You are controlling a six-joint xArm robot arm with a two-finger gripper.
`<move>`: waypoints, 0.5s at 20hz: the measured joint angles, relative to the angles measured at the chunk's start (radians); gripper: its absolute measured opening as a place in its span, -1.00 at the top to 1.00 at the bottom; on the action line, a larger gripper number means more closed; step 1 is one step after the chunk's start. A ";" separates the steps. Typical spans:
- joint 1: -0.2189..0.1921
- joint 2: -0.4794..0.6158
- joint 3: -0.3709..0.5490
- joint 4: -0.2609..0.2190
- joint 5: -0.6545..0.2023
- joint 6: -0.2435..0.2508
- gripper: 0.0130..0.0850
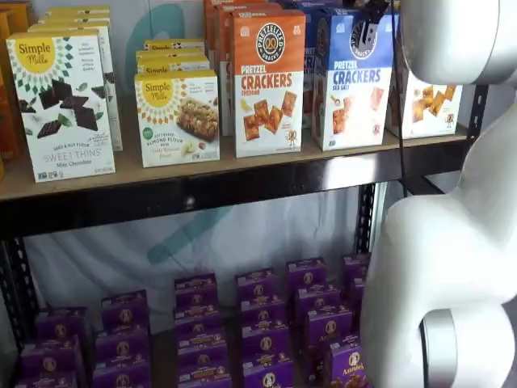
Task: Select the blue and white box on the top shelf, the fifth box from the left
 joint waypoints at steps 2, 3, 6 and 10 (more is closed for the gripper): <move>-0.002 -0.001 0.003 0.004 -0.001 0.000 -0.67; -0.002 -0.002 0.004 0.004 -0.002 -0.001 -0.67; -0.004 -0.003 0.005 0.008 -0.002 -0.001 -0.56; -0.007 -0.008 0.012 0.015 -0.011 -0.002 -0.56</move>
